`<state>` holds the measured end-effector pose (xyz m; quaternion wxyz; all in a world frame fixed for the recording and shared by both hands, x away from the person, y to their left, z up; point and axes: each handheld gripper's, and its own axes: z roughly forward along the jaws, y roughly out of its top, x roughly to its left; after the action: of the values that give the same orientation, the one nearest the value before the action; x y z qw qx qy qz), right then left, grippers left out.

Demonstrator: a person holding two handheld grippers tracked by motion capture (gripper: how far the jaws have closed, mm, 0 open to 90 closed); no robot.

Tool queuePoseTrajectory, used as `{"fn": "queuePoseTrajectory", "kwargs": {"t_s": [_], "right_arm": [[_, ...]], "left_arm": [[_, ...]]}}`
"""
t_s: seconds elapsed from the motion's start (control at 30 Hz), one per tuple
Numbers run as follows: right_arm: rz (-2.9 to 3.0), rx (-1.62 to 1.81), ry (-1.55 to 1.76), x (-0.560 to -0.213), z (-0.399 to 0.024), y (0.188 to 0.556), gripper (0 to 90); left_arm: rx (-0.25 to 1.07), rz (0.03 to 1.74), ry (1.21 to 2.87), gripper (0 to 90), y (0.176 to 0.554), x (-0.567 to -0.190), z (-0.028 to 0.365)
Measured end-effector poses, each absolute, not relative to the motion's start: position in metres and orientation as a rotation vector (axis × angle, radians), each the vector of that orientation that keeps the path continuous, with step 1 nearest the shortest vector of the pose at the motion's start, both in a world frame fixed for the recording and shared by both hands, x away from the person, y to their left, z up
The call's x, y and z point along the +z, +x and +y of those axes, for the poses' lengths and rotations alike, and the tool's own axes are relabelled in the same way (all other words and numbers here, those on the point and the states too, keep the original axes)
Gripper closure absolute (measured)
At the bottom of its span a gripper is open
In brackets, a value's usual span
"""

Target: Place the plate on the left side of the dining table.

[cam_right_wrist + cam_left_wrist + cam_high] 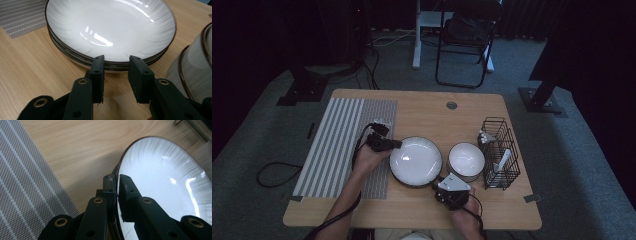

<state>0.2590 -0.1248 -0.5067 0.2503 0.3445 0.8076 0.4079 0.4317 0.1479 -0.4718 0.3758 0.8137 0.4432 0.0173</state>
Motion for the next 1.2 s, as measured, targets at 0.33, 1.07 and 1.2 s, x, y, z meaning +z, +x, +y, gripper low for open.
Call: {"fn": "queuePoseTrajectory", "kwargs": {"t_s": [0.33,1.07,1.2], "right_arm": [[2.201,1.119,0.933,-0.508,-0.125,0.258,65.9],[2.18,1.106,0.927,-0.51,-0.125,0.256,65.2],[2.182,1.113,0.917,-0.511,-0.125,0.256,64.4]], "left_arm": [[-0.037,1.129,2.099,84.9,0.435,-0.471,0.154],[-0.132,1.145,2.005,85.1,0.435,-0.477,0.161],[-0.156,1.177,1.93,85.8,0.433,-0.482,0.164]]}}
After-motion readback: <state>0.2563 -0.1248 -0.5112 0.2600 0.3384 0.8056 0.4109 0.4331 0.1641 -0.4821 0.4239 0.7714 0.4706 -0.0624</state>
